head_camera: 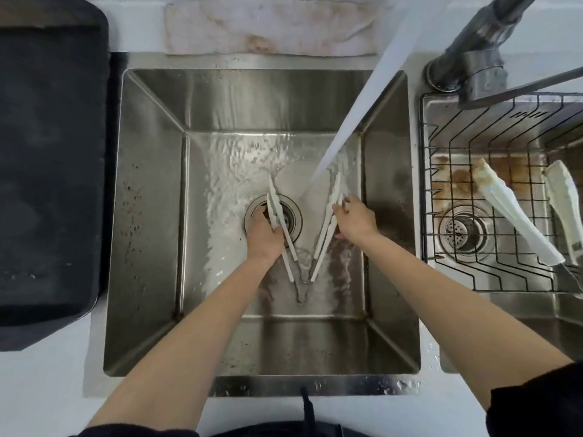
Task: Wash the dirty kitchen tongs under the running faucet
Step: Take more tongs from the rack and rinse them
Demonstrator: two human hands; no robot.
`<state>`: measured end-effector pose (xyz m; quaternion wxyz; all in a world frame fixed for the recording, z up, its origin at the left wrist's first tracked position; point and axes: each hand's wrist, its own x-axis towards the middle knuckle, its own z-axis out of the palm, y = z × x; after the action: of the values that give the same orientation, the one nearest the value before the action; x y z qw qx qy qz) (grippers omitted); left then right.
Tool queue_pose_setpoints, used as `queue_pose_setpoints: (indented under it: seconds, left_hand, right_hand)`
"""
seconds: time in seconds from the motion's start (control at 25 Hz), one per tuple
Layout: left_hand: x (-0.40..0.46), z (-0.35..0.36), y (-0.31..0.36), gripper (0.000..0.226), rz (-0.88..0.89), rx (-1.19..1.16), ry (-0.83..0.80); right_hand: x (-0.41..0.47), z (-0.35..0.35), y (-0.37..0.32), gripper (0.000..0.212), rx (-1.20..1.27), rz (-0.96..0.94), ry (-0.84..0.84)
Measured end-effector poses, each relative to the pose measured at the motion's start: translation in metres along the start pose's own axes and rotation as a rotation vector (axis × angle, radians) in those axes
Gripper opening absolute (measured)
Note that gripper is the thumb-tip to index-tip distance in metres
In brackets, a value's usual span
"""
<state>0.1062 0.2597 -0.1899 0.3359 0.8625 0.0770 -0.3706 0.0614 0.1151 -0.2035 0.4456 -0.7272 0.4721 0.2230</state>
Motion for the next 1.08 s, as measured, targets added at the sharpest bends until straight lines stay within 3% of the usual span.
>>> queue_pose_setpoints:
  seconds: [0.32,0.6,1.08]
  left_hand:
    - [-0.011,-0.006,0.004,0.040,-0.040,-0.038,-0.062]
    - [-0.028,-0.028,0.016,0.043,0.032,0.044,-0.086]
    - [-0.097,-0.048,0.078,0.050,0.478,0.355,0.013]
  right_hand:
    - [-0.012,-0.004,-0.004,0.047,-0.052,-0.003,-0.061]
    - [-0.047,-0.028,-0.025,0.053,-0.205,-0.166,-0.096]
    - [-0.118,-0.095,-0.031,0.054,-0.372,-0.554,0.108]
